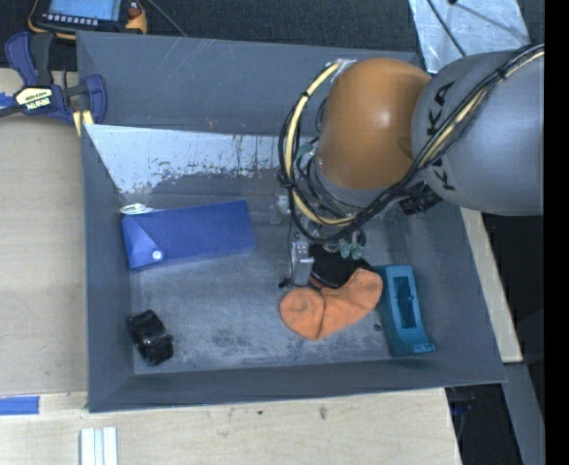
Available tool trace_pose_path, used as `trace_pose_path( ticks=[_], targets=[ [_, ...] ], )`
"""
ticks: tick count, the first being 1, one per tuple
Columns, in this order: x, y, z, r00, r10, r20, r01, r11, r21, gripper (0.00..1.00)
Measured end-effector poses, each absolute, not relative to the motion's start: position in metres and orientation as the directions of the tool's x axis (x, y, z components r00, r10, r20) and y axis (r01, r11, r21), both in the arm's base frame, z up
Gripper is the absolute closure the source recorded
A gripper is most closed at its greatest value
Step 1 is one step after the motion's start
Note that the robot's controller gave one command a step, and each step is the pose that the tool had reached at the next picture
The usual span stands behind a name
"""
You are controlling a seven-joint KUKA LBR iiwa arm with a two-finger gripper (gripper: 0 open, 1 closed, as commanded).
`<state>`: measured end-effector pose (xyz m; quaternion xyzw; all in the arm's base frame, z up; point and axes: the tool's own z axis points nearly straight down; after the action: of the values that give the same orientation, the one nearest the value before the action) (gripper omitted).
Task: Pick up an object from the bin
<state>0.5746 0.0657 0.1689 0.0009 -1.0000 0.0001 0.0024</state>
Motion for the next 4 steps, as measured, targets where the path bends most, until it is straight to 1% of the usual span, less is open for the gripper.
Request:
trace_pose_path(
  ticks=[1,2,3,4],
  targets=[
    [0.576,0.066,0.174,-1.000,-0.001,-0.003,-0.001,1.000,0.001,0.00],
    [0.586,0.033,0.151,-0.999,0.033,-0.006,0.033,0.999,0.003,0.00],
    [0.571,0.009,0.135,-0.998,0.061,-0.001,0.061,0.998,-0.002,0.00],
    [0.576,-0.052,0.099,-1.000,-0.001,-0.001,-0.001,1.000,0.001,1.00]
  ],
)
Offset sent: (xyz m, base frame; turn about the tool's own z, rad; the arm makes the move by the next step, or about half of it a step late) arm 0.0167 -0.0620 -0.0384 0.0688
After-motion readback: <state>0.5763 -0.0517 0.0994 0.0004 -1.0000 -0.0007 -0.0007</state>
